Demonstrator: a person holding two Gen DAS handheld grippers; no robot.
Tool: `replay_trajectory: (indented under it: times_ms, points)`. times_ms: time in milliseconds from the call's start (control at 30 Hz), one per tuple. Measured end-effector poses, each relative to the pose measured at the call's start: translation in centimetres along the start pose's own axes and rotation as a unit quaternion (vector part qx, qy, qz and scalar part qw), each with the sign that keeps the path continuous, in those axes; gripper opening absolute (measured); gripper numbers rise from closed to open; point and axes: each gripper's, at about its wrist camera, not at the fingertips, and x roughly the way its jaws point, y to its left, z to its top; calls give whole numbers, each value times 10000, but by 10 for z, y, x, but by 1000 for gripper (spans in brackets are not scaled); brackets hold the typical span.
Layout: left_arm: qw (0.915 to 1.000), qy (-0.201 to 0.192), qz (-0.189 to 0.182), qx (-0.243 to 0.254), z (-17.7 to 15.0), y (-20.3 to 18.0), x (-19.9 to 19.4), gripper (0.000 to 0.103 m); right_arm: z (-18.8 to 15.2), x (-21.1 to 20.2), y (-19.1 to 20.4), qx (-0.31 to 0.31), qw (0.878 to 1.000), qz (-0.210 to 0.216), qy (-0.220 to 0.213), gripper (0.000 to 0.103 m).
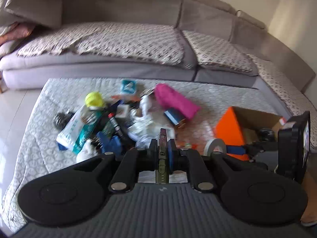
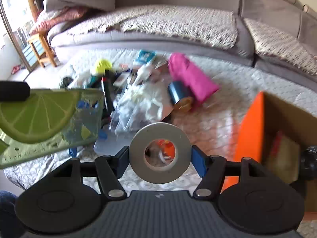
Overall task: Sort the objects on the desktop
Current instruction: 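Carry the green case and tape roll over the cardboard box, then release the green case and tape roll into the box by opening both tools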
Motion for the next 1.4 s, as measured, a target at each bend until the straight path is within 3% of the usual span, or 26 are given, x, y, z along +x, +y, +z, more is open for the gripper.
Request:
replay_trajectory:
  times_ms: [300,633,967,1233,1300,1333,1367,1400]
  points:
    - [9966,-167,-437,676,23,-81,-16,13,-1,-70,-81,334,9968,-706,-168,64]
    - [9853,222,-1045,1332,41,-173,38,13,-17,-92,-177,836,9870,-1367,88,65]
    - [9807,900,-757,1564,28,-203,130,13,-36,-57,-249,1398,9782,-1445,522,65]
    - [9786,1142,-476,1646,23,-209,139,14,-47,-25,-263,1487,9755,-1393,826,66]
    - [9806,1121,-396,1557,23,-207,138,35,-48,-24,-267,1616,9747,-1287,851,70]
    - [9817,1078,-410,1513,25,-208,136,63,-48,-27,-268,1668,9745,-1256,825,75]
    - [9838,961,-425,1454,25,-206,133,84,-48,-29,-269,1727,9738,-1264,766,81]
    - [9858,820,-409,1407,25,-205,129,87,-48,-30,-269,1769,9737,-1236,725,87]
